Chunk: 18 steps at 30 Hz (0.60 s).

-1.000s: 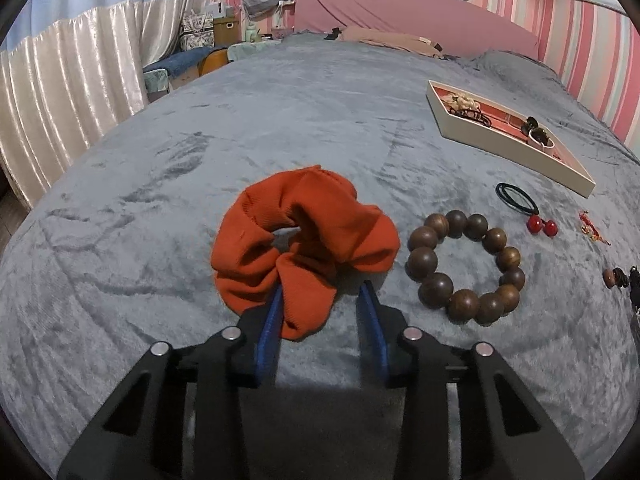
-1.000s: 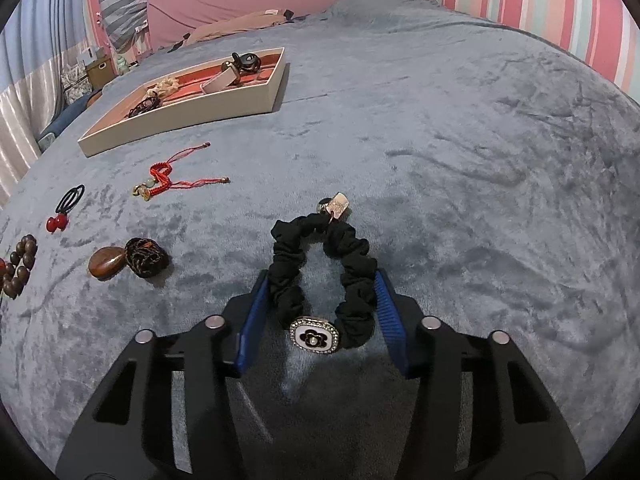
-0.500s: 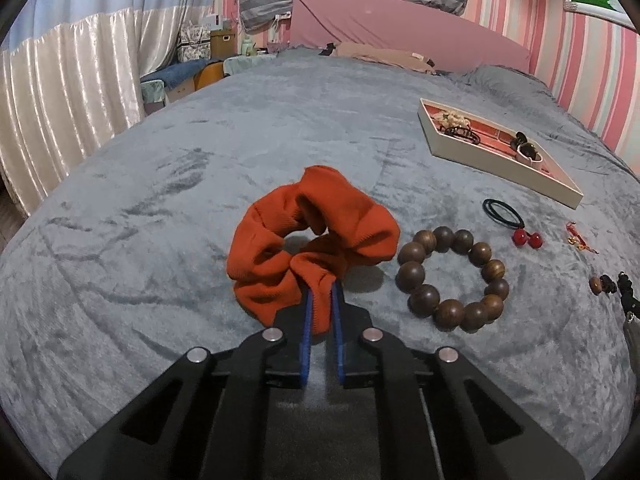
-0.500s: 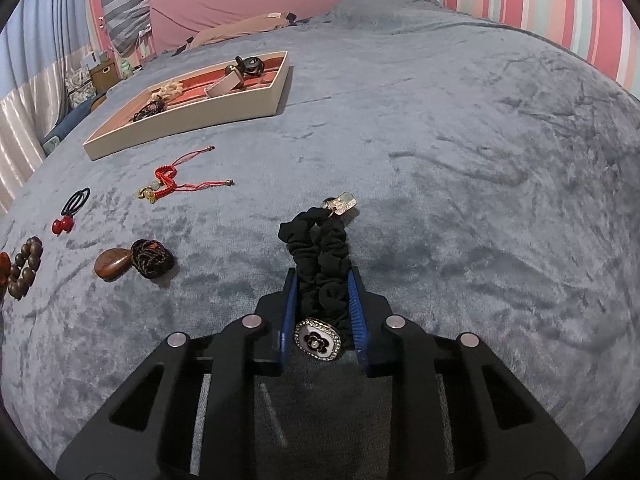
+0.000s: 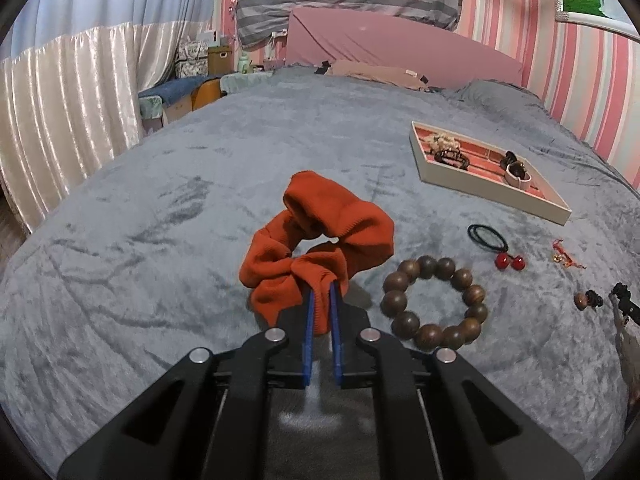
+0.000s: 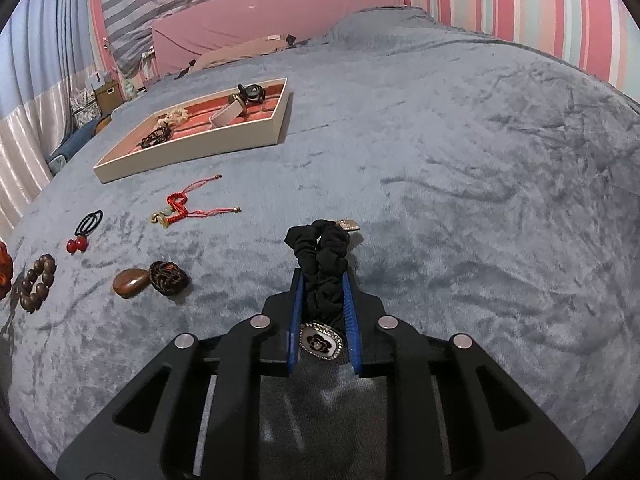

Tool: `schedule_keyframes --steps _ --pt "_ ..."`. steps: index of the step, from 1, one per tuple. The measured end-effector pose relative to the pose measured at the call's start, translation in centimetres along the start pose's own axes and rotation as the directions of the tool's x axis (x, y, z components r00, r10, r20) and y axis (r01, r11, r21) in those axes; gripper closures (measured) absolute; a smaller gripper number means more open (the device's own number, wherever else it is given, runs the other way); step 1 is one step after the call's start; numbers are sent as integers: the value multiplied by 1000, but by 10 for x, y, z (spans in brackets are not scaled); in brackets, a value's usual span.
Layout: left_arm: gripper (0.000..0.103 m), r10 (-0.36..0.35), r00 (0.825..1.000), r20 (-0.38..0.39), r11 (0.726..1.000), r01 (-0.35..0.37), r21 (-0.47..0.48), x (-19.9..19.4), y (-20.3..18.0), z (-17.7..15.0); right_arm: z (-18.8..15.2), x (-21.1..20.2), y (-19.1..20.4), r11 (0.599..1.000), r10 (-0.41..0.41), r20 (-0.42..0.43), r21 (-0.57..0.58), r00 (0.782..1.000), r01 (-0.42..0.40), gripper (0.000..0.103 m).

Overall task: Organize jewelry
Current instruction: 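Grasp the orange scrunchie with the left tool while the right tool grasps the black jeweled scrunchie, then carry the orange scrunchie and black scrunchie over the tray with both tools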

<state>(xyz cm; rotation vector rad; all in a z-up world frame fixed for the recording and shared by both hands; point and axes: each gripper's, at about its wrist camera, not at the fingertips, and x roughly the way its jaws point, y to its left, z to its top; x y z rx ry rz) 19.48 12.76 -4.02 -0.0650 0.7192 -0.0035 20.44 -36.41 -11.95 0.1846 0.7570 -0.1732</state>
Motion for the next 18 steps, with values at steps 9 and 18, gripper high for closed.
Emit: schedule_keyframes --steps 9,18 --pt "96 4 1000 27 1000 -5 28 -1 -10 16 6 -1 9 1000 7 10 -25 1000 -7 84" --pt "96 -18 999 40 998 16 58 12 -33 39 20 6 20 999 8 21 -38 1000 -8 84"
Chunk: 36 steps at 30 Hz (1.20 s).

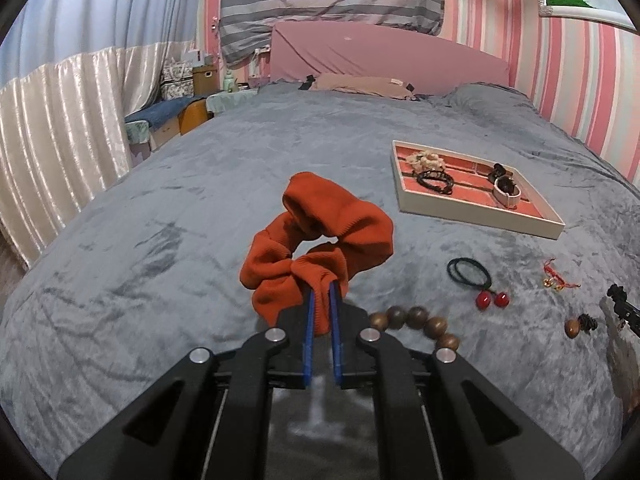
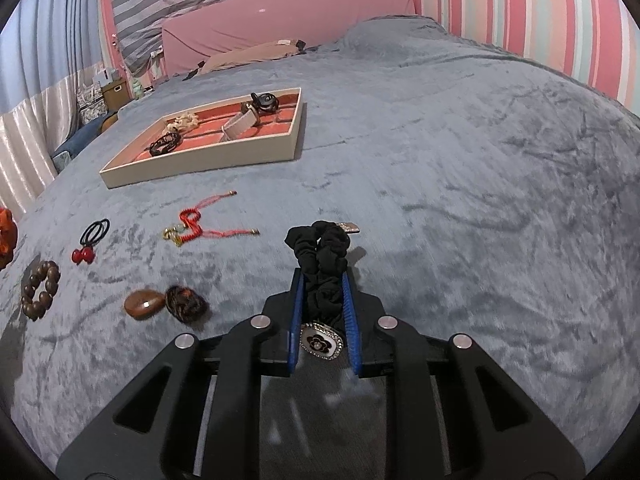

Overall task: Organize jewelry
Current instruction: 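Carry the orange scrunchie and black scrunchie over the tray with both tools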

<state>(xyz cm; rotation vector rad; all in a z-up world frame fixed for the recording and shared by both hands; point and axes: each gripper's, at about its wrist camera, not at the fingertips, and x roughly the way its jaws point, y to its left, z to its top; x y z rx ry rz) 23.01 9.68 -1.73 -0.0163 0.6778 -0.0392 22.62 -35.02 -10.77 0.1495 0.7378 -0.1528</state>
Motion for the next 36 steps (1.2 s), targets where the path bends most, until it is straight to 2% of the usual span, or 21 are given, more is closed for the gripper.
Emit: schedule_keyframes --steps 10,19,29,36 --pt "96 -37 999 6 998 37 57 27 -42 30 47 20 25 999 23 31 -44 999 -22 84" --pt "96 -89 996 7 992 88 85 62 -93 67 110 48 53 997 63 74 -50 995 -59 84" --pt "96 -131 991 13 980 128 151 103 -151 111 155 95 76 994 92 48 -61 995 -89 84" --pt "96 -131 991 -20 977 133 165 149 -179 137 177 127 88 993 90 29 -79 996 -87 84"
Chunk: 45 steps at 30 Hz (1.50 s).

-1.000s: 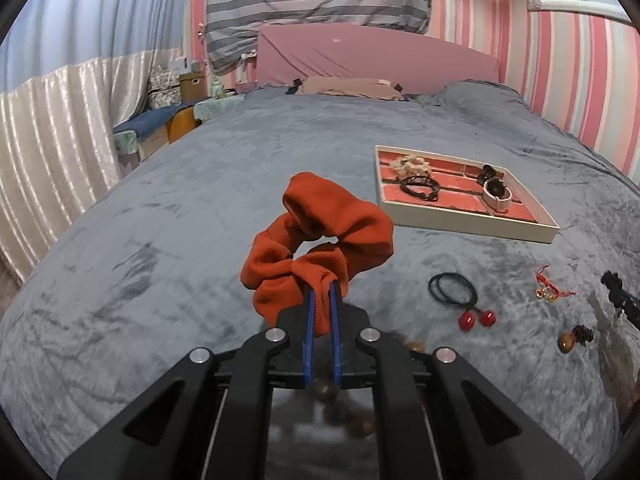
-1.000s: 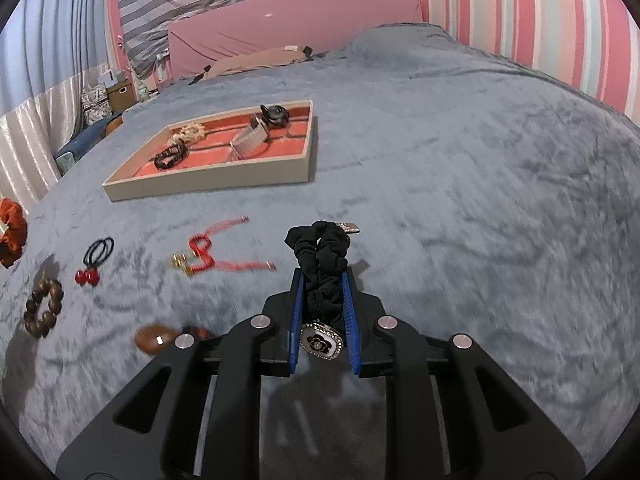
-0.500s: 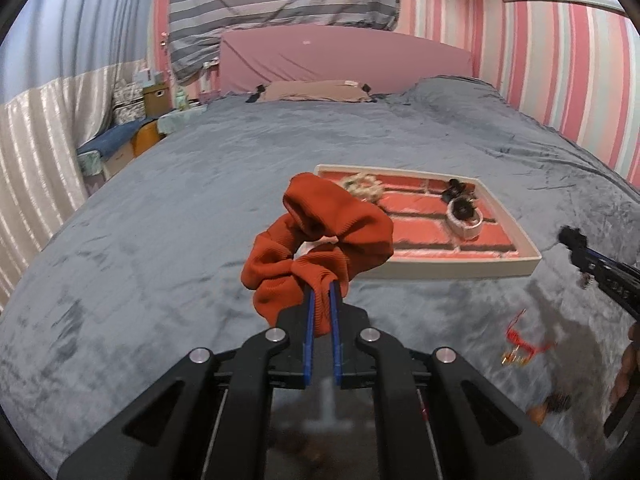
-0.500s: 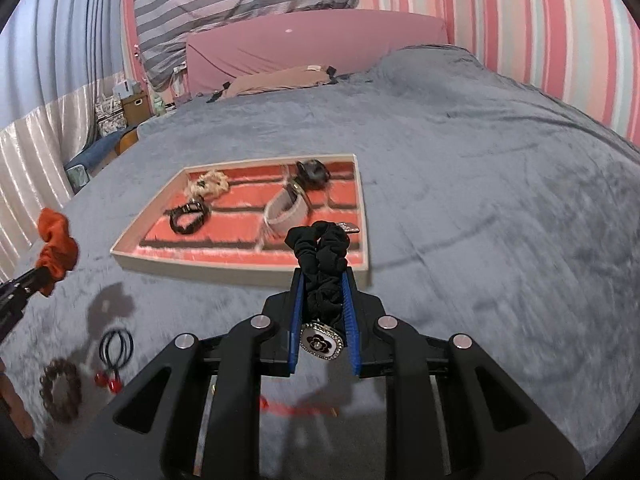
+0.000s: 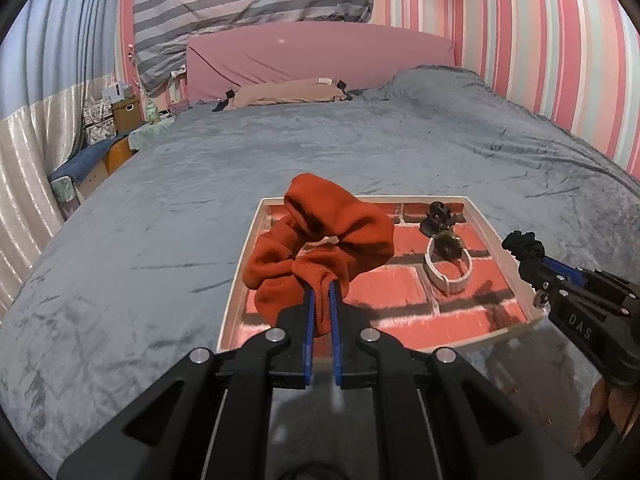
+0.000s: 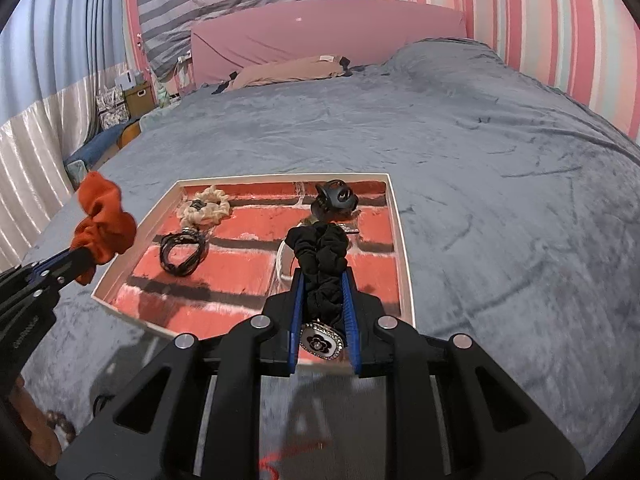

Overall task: Organize jewelry
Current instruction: 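Carry the orange scrunchie and black scrunchie over the tray with both tools, then open both tools to drop the two scrunchies into the tray, then move the left tool to the wooden bead bracelet while the right tool approaches the braided pendant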

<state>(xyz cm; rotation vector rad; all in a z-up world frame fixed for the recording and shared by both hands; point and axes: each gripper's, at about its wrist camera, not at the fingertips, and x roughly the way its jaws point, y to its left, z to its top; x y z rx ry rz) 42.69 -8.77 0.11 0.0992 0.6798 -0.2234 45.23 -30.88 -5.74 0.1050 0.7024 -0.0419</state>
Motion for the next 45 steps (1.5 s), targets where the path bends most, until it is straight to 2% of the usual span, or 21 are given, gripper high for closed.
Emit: schedule_keyframes --steps 12,20,26,30,32,33,34,35,39,41,43,45 --pt "96 -1 991 -132 1000 -3 -31 88 3 1 -5 64 -4 1000 -29 -87 -14 996 28 84" --pt "95 3 980 -197 999 -9 -33 113 4 -7 -13 88 -8 999 -42 -144 -14 989 40 84" --pt "92 24 974 -224 999 -31 -25 119 6 -8 -15 93 -7 999 -48 -164 -19 985 45 79" --pt "90 19 970 -243 999 -27 -31 121 6 -8 -15 90 -1 999 -35 -182 -40 983 28 67" --pt "82 18 969 -245 999 -26 -29 119 5 -7 -14 87 1 998 -45 -178 -51 983 37 56" --pt "70 21 970 -242 999 -28 -28 116 5 -7 -13 84 2 998 -47 -171 -50 984 39 49" --pt "58 20 972 -234 999 -27 -26 113 5 -6 -11 80 1 998 -44 -158 -45 986 38 47" --pt "54 21 975 -223 999 -27 -24 110 4 -7 -10 77 0 999 -41 -152 -42 987 35 47" --pt "53 25 980 -198 1000 -28 -10 93 3 -9 -5 63 -4 999 -30 -132 -44 991 24 45" --pt "51 25 982 -187 1000 -27 -12 83 4 -10 -4 53 -7 999 -21 -119 -39 993 16 40" --pt "42 25 985 -169 999 -28 -20 67 8 -10 -6 43 -11 999 -13 -102 -33 995 10 30" --pt "40 22 988 -153 999 -26 -29 52 11 -11 -8 32 -12 999 -17 -91 -29 996 14 26"
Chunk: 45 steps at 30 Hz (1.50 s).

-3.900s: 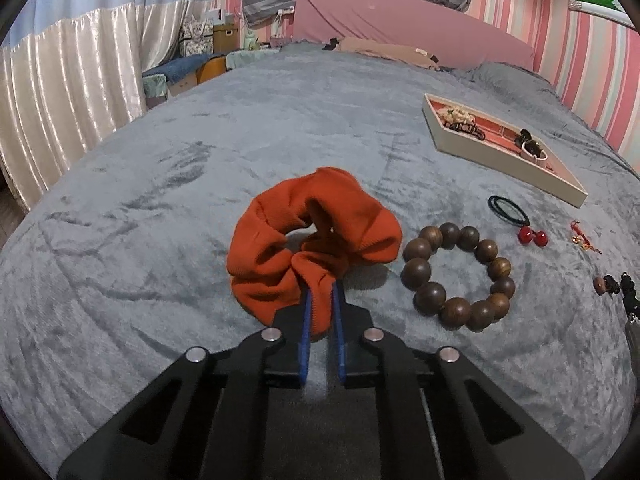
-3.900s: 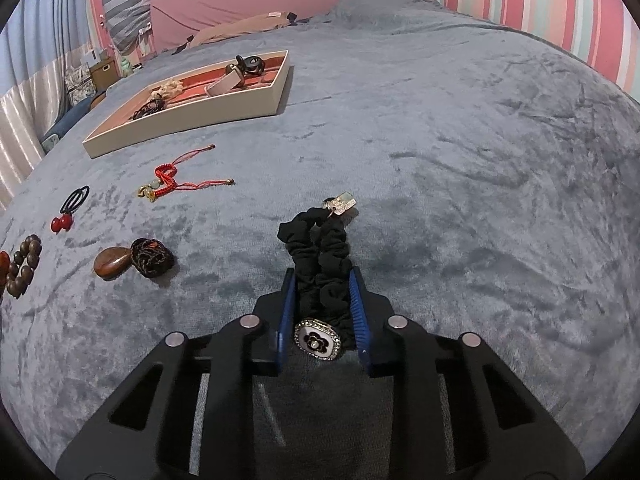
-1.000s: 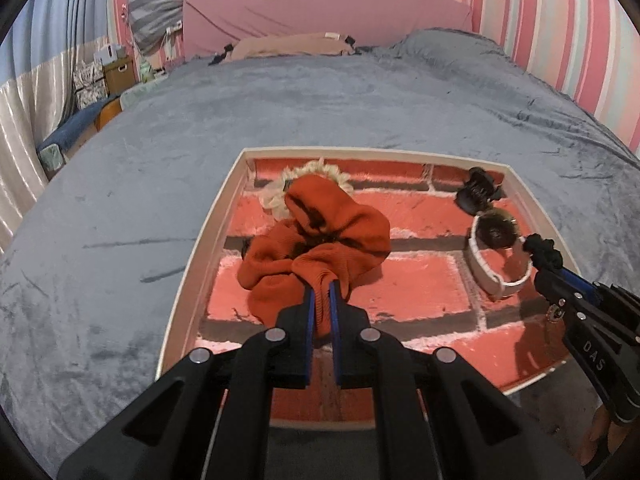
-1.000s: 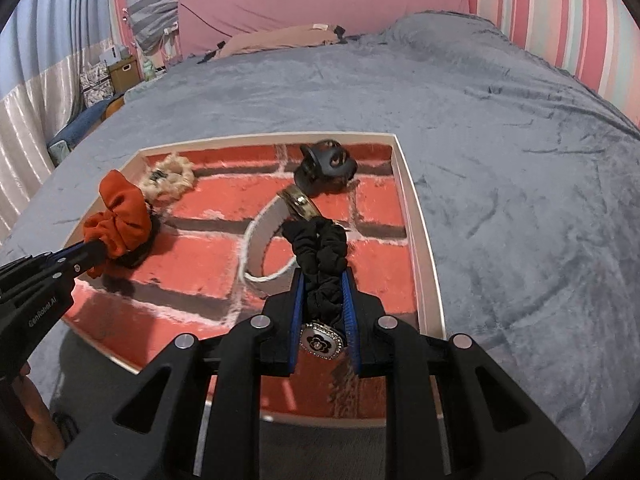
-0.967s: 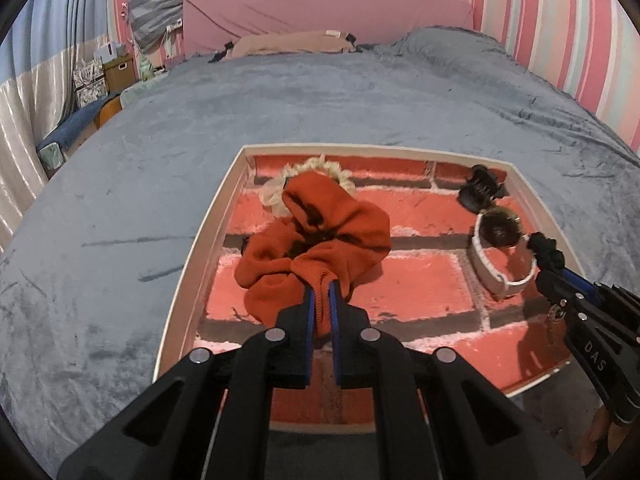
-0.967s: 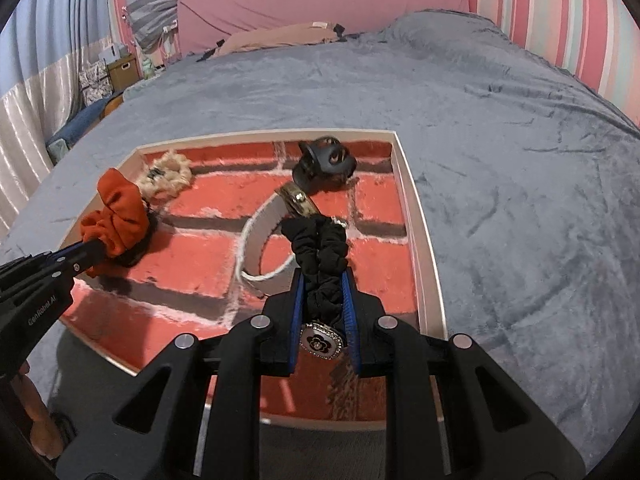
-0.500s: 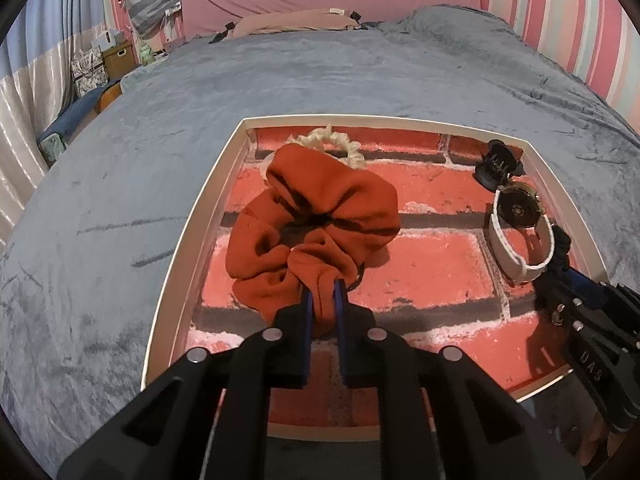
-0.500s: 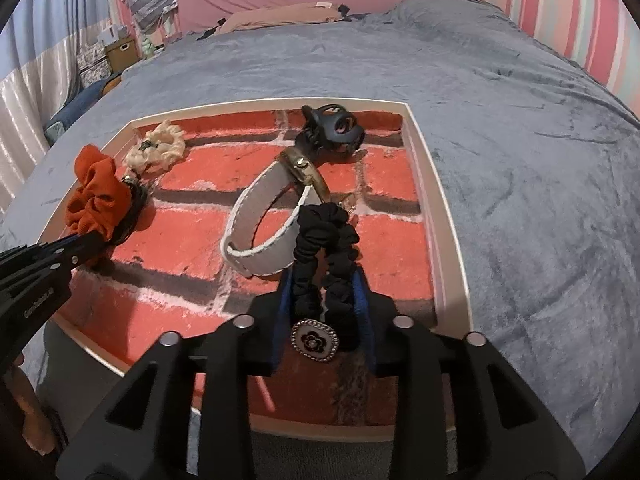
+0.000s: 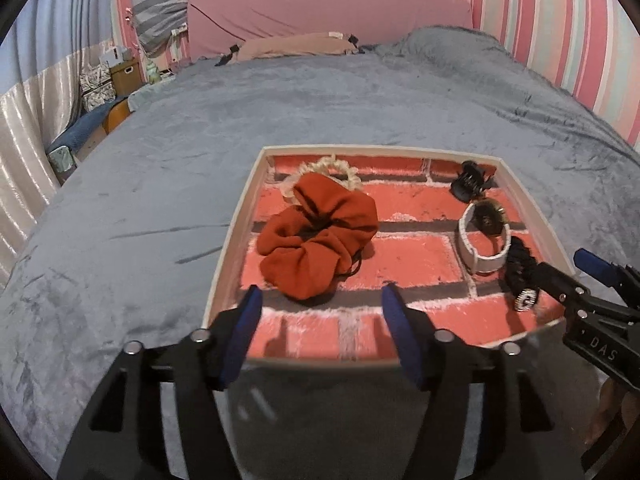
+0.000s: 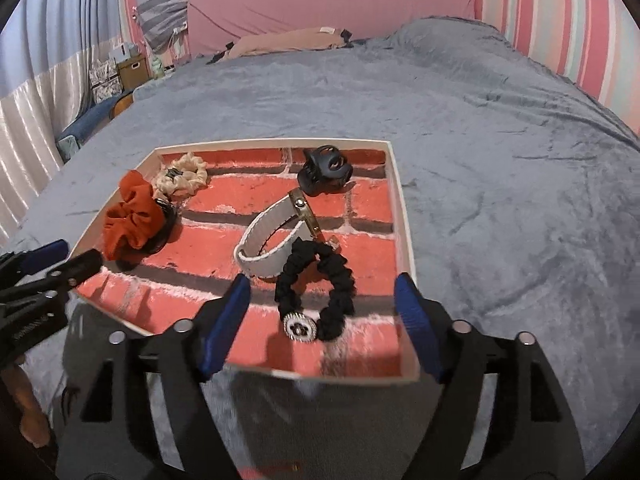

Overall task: Organize jewelry
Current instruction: 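Move the left tool to the wooden bead bracelet while the right tool approaches the braided pendant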

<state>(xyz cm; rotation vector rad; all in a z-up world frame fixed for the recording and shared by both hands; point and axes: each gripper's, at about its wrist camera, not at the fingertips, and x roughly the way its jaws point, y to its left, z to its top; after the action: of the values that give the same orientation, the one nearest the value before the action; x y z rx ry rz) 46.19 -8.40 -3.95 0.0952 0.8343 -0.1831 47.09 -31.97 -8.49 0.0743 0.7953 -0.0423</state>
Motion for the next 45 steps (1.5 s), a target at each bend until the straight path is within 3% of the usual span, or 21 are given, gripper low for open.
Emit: schedule_keyframes --steps 5,8,18,23,29,38,45 --pt "38 4 1000 26 1000 -4 -4 -42 11 -8 -11 -33 -1 1000 -4 24 -4 1000 4 18" --pt "24 27 998 62 1000 -26 -14 -74 21 -18 -20 -57 3 1000 -3 50 -20 999 4 13" --pt "23 52 990 129 999 -51 -14 -159 40 -69 -71 -133 22 998 -6 105 -54 994 11 9" --pt "16 78 985 154 997 -76 -22 -190 49 -103 -104 -151 32 996 -27 107 -79 994 36 6" --pt "16 103 983 149 995 -100 -26 -202 59 -141 -138 -162 33 998 -32 90 -46 995 36 6" --pt "16 116 992 48 989 -110 -102 -178 82 -186 -176 -154 31 999 -37 49 -21 998 38 7" --pt "16 138 990 35 986 -134 -105 -166 89 -200 -189 -141 25 1000 -23 15 8 1000 23 24"
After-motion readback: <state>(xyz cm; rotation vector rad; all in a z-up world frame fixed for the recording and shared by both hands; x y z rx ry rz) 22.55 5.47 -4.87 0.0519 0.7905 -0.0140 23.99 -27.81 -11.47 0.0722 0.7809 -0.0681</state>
